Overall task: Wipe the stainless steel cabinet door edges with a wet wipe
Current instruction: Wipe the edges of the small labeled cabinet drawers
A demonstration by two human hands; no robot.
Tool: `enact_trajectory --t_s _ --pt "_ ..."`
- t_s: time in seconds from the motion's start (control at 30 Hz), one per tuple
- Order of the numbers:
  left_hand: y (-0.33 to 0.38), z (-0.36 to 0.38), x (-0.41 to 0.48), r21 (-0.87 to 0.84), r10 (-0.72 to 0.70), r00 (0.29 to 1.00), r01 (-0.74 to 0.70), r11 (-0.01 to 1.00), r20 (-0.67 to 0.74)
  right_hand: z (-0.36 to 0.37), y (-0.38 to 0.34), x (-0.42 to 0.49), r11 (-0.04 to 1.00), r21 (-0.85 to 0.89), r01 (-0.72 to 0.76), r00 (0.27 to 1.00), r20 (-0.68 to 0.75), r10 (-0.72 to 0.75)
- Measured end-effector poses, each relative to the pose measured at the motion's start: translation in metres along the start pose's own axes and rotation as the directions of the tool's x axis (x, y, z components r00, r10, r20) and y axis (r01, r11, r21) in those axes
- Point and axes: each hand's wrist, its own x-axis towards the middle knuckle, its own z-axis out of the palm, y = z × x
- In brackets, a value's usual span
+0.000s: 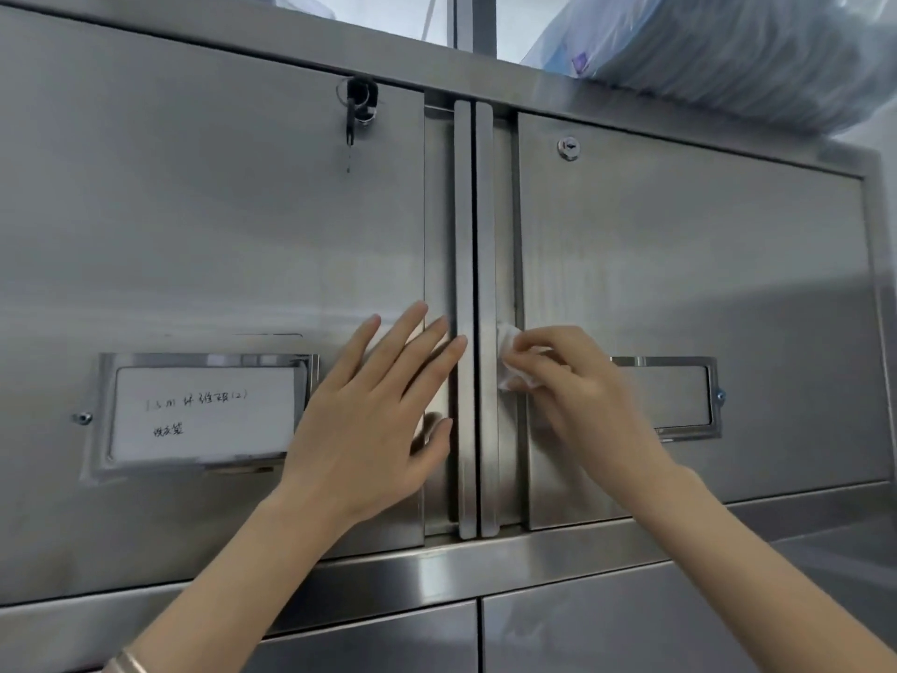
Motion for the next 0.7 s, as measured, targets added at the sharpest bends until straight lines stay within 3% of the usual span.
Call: enact_trajectory --t_s 0.1,0.23,0.37,0.53,0.7 --pt "-0.001 0.0 0.0 0.015 0.019 1.0 -0.019 1.0 0.004 0.005 0.003 0.025 0.994 -0.095 0.062 0.994 -0.089 -0.071" --pt "0.004 0.0 0.002 -0.008 -0.029 0.999 0.029 1.0 -0.04 0.008 0.006 0.063 0.996 -0.082 -0.036 0.978 -0.206 0.018" --pt "0.011 -0.003 0.006 -0.052 -0.081 0.995 0.077 0.996 -0.065 0.013 0.0 0.039 0.996 -0.063 -0.065 0.976 -0.21 0.051" --pt "0.006 0.001 0.002 0.036 -0.027 1.0 0.028 0.999 -0.012 0.005 0.001 0.042 0.999 -0.011 -0.042 0.99 -0.133 0.041" --pt "0.008 0.004 0.001 0.06 -0.034 0.999 0.034 0.998 0.002 0.002 0.017 0.104 0.998 -0.043 -0.054 0.966 -0.253 0.041"
